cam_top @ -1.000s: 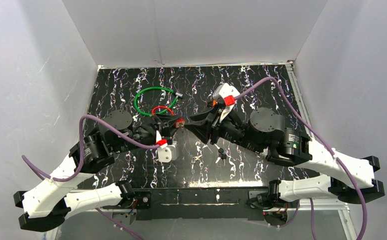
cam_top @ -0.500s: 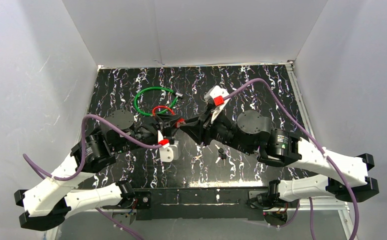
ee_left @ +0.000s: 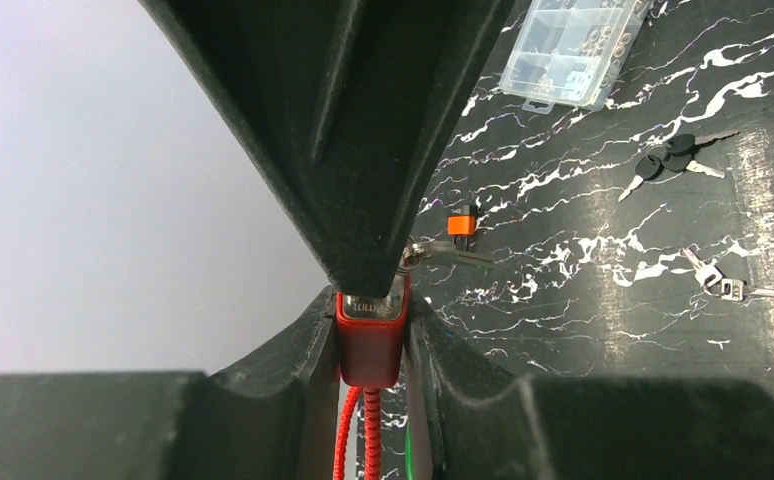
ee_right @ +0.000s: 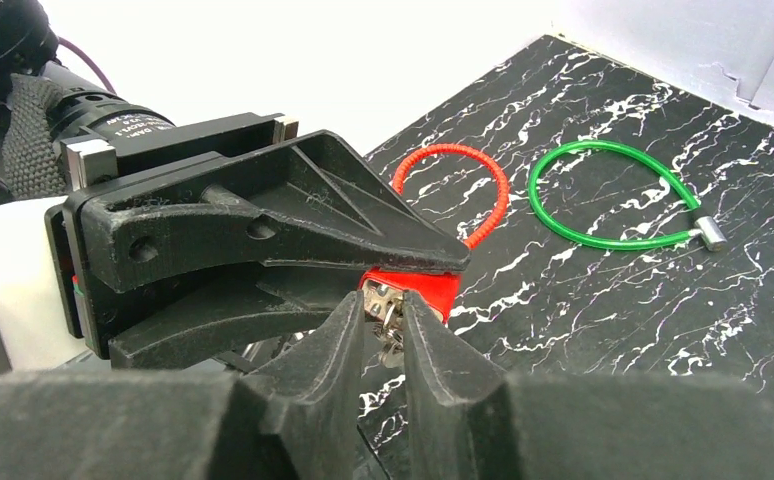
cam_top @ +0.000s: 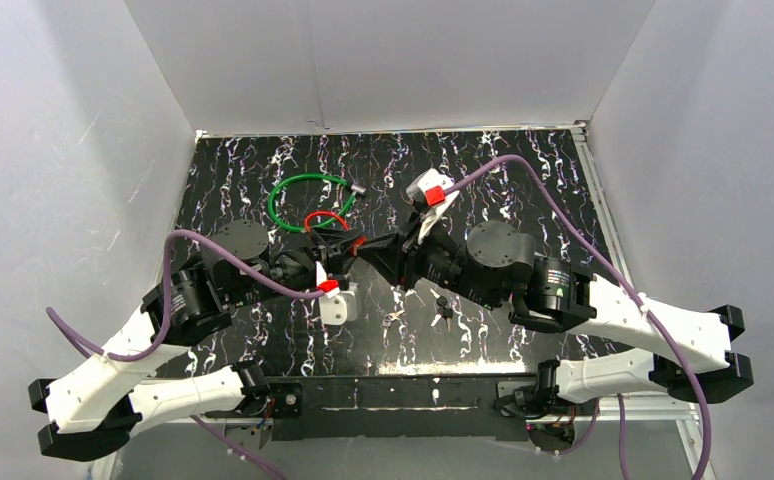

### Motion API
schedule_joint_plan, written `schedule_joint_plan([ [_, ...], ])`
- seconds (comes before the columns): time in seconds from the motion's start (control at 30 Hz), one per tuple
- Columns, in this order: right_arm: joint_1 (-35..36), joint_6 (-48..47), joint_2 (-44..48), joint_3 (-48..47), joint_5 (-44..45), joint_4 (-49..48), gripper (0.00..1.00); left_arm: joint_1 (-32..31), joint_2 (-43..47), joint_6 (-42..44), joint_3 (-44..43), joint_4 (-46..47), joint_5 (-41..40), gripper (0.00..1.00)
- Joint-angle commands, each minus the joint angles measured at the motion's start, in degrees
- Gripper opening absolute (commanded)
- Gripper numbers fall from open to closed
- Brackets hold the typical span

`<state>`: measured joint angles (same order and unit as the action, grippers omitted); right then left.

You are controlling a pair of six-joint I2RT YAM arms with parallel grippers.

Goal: Unlock with the key
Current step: Unlock the lock.

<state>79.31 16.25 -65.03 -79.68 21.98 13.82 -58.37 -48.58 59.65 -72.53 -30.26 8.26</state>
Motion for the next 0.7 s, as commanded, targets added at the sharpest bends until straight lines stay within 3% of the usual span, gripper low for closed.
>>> schedule_joint_plan([
  [0.0,0.4,1.9,0.8,0.2,0.6,-0.9,0.27,-0.3,0.7,1.0,-0.8,0.7,-0.8,0.00],
  [0.23,0.3,3.3,0.1,0.1,0.5,-0.4,0.04,-0.4,0.5,1.5,-0.7,1.1,-1.6,0.00],
  [0.47,0.2,7.1,-0.6,-0.1,1.6,0.9,0.01,-0.6,0.8,3.0,0.0,2.5,-2.4,0.00],
  [0.67,-2.4,18.0,2.0,5.6,1.2,-4.9,0.01,-1.9,2.0,8.4,3.9,9.9,-5.1,0.00],
])
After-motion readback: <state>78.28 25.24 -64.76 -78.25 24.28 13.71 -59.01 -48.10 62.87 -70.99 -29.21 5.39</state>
